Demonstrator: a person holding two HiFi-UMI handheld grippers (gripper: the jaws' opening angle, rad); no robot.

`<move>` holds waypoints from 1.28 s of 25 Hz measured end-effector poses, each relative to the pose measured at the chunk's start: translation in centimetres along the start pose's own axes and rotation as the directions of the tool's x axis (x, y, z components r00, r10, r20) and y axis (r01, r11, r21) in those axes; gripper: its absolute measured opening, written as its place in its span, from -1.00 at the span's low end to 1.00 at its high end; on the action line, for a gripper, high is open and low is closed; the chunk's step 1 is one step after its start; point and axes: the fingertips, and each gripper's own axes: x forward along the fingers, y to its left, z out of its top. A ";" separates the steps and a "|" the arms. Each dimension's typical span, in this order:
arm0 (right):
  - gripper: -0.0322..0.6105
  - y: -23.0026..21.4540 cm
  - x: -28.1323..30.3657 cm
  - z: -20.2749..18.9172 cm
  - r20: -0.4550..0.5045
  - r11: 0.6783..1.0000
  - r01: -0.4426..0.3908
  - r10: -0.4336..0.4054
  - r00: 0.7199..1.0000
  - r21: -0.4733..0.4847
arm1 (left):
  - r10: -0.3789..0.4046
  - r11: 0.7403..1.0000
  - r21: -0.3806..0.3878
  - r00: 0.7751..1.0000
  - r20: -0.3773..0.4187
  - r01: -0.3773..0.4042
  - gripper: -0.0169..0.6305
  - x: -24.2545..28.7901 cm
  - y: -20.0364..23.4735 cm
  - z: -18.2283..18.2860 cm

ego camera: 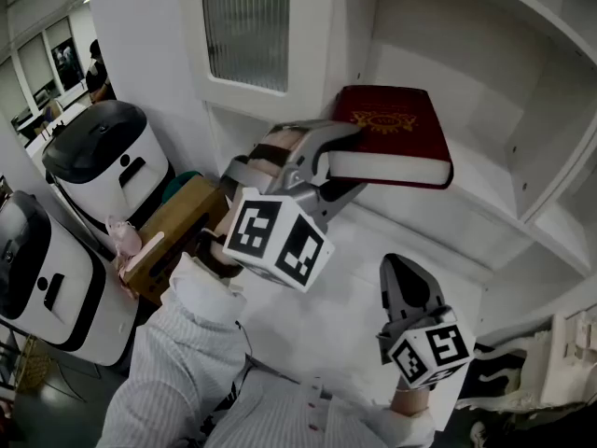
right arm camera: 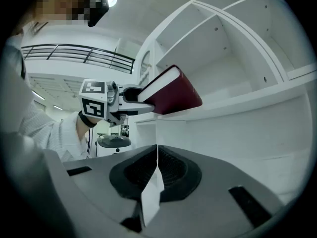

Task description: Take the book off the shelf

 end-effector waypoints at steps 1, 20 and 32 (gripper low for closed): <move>-0.85 0.3 0.0 0.0 0.000 1.000 -0.006 0.006 1.000 0.001 | 0.003 1.000 -0.015 1.000 0.005 -0.002 -0.14 -0.6 0.0 0.1; -0.85 6.6 0.9 0.1 0.001 0.986 -0.168 0.168 0.986 0.019 | 0.062 0.964 -0.262 0.996 0.061 -0.044 -0.20 -12.3 0.2 2.6; -0.85 9.1 1.4 -1.6 -0.022 0.965 -0.257 0.258 0.966 0.049 | 0.060 0.937 -0.337 0.992 -0.112 -0.095 -0.23 -16.7 -3.0 -0.9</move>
